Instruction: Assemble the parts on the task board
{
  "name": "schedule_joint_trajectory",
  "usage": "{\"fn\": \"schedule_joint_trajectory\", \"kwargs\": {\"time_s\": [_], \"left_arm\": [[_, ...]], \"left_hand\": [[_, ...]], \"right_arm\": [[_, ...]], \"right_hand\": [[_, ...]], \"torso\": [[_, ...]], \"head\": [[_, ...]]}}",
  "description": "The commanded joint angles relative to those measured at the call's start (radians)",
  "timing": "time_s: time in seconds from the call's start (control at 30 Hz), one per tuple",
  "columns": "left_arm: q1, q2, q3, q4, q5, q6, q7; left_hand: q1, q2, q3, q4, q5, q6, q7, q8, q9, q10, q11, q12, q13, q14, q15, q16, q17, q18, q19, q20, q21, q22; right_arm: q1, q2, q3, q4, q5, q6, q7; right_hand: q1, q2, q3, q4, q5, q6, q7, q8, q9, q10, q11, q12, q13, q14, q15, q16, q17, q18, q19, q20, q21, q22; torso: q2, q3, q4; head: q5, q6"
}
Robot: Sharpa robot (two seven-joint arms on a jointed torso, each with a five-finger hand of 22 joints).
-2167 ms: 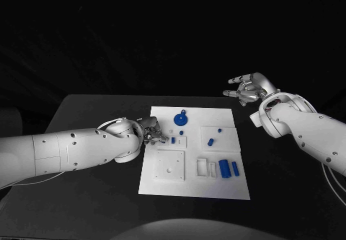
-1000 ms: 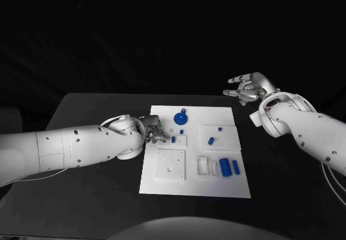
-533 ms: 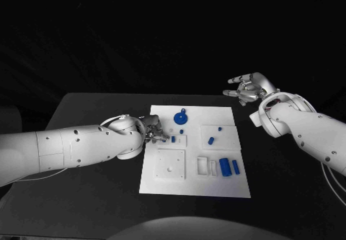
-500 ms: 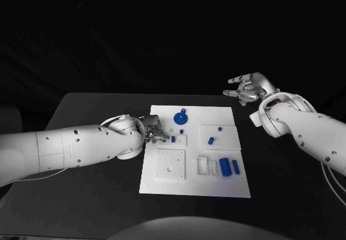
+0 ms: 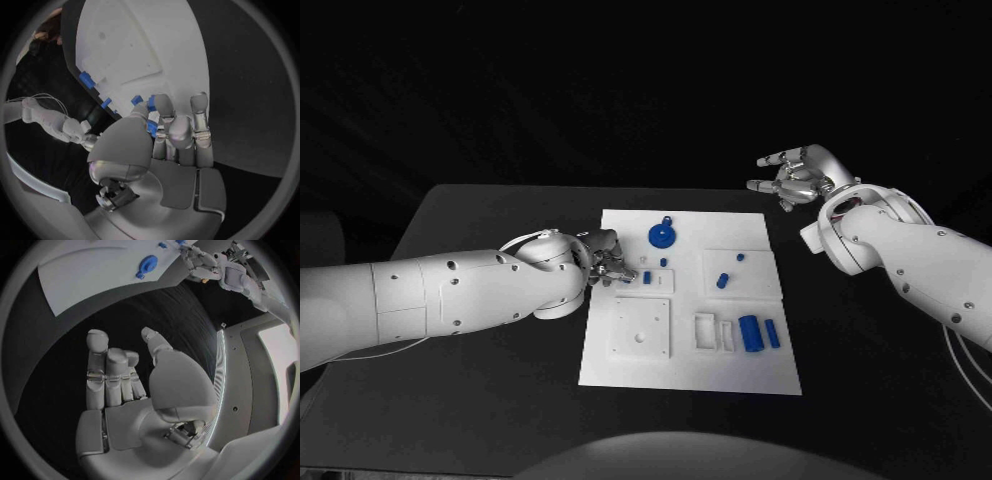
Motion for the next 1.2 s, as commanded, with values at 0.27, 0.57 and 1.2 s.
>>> {"fn": "schedule_joint_trajectory", "kwargs": {"time_s": [0.27,0.57,1.2], "left_arm": [[-0.007,0.002,-0.004,0.01,-0.013,0.009,-0.019],[-0.008,0.003,-0.004,0.012,-0.005,-0.001,-0.017],[-0.008,0.003,-0.004,0.009,0.001,-0.009,-0.017]], "left_hand": [[0.005,0.005,0.092,-0.088,0.003,0.027,-0.018,0.002,-0.001,0.043,-0.01,-0.001,-0.002,0.01,-0.002,-0.006,0.002,0.021,0.001,0.008,0.007,0.017],[-0.01,-0.006,0.08,-0.078,0.003,0.043,-0.024,0.006,-0.006,0.046,-0.012,0.003,-0.004,0.015,-0.003,-0.006,0.007,0.023,0.004,0.011,0.008,0.017],[-0.001,-0.045,0.039,0.001,0.002,0.057,-0.033,0.012,0.014,0.048,-0.017,0.017,-0.02,0.026,-0.004,-0.011,0.023,0.041,0.008,0.028,0.013,0.016]], "right_arm": [[-0.003,0.002,0.0,-0.002,-0.005,0.011,0.009],[-0.006,0.003,0.001,-0.003,-0.003,0.011,0.01],[-0.007,0.004,0.001,-0.006,-0.002,0.012,0.011]], "right_hand": [[-0.014,-0.001,-0.002,0.01,0.01,0.006,-0.003,0.001,0.002,0.001,-0.004,-0.002,-0.001,0.001,0.0,-0.005,-0.001,0.015,0.037,0.005,-0.004,0.046],[-0.018,-0.001,-0.003,0.015,0.018,0.005,-0.003,0.001,0.002,-0.001,-0.004,-0.003,-0.002,0.001,0.0,-0.005,-0.002,0.015,0.036,0.004,-0.007,0.045],[-0.019,-0.002,-0.003,0.018,0.025,0.005,-0.003,0.001,0.002,0.0,-0.004,-0.003,-0.002,0.001,0.0,-0.006,-0.002,0.015,0.037,0.004,-0.008,0.045]], "torso": [[0.0,0.0004,-0.0007],[0.0,0.0014,-0.0008],[0.0,0.0008,-0.0004]], "head": [[0.0,-0.003],[0.001,-0.004],[-0.001,-0.008]]}}
